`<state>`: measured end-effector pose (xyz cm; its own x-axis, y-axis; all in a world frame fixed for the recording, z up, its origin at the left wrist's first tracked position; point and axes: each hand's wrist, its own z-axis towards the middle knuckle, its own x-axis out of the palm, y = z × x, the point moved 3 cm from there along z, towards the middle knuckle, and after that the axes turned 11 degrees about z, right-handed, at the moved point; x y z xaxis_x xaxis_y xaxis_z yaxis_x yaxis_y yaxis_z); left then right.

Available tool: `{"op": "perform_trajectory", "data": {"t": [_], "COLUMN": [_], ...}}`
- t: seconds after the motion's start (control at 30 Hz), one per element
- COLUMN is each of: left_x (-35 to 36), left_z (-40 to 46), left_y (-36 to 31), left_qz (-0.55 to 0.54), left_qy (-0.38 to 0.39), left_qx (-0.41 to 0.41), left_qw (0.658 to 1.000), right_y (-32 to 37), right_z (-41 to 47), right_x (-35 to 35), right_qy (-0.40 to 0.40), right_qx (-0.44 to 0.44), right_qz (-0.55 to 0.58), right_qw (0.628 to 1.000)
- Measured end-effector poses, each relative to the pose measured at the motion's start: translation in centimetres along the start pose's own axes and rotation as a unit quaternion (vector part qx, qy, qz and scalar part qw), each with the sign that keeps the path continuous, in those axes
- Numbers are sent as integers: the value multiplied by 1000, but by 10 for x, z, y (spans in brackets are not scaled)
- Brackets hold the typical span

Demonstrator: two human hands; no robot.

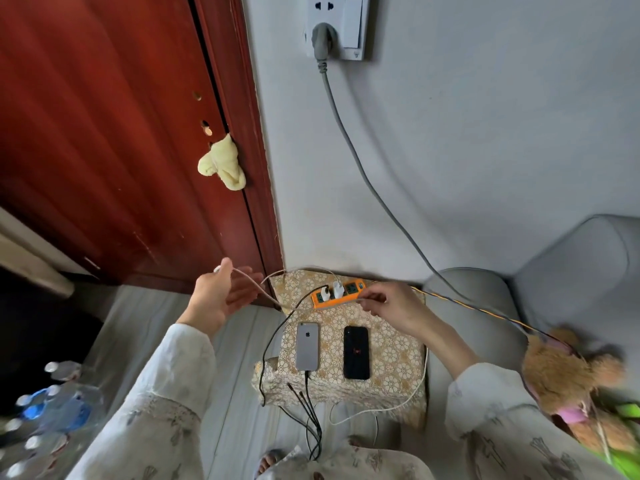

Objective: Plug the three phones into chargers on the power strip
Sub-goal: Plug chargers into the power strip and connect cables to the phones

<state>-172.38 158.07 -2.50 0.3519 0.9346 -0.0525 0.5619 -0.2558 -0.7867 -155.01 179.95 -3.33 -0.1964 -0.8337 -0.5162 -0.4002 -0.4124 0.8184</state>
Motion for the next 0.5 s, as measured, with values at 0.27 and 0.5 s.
{"op": "perform_trajectory", "data": {"t": [0.27,0.5], "left_x": [40,60], "left_z": [-25,-37], "left_y": [-10,13], "left_qz": [524,417], "left_qy": [9,196], "left_qx": [258,285], "left_qw": [811,840], "right_y": [41,42], "right_z": [16,14], "right_x": [11,12], "right_qy": [-12,4], "right_qx": [-103,-96], "right_qz": [-5,-9], "right_qw": [995,995]}}
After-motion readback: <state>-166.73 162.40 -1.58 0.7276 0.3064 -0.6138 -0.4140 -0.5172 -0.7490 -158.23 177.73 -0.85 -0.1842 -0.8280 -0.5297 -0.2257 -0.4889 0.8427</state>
